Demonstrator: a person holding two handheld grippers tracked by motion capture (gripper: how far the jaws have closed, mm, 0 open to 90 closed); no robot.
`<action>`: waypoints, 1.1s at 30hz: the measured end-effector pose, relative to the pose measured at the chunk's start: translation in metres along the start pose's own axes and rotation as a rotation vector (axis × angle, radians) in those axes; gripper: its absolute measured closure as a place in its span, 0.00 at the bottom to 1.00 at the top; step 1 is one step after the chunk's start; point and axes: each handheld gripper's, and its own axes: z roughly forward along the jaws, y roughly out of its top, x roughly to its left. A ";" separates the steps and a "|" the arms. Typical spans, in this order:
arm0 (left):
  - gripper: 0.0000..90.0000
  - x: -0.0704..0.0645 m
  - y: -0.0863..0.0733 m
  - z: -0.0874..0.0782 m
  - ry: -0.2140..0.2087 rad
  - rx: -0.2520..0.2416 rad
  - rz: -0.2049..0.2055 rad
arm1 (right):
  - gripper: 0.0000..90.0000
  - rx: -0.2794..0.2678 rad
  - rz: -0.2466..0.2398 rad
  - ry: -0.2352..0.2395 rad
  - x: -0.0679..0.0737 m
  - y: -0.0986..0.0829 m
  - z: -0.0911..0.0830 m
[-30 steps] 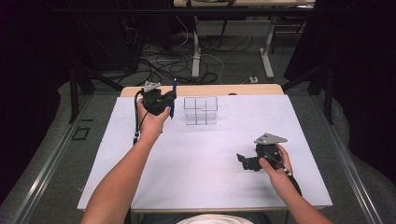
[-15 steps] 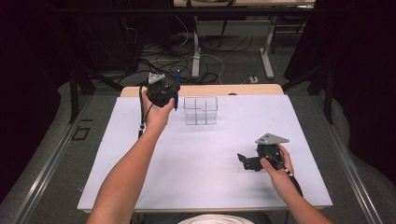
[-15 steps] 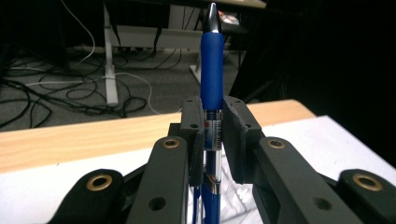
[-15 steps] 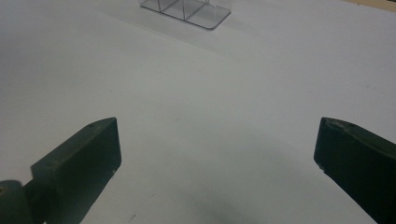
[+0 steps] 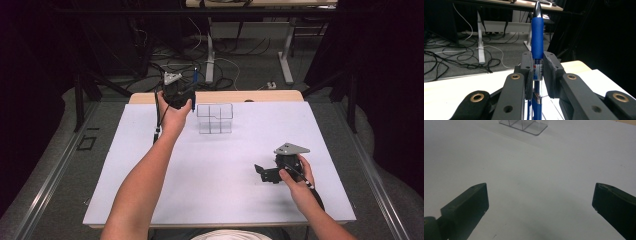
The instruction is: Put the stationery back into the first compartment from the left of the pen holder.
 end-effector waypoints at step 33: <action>0.88 0.002 -0.017 0.035 0.018 -0.006 -0.024 | 0.00 0.008 -0.001 0.024 0.001 -0.001 0.001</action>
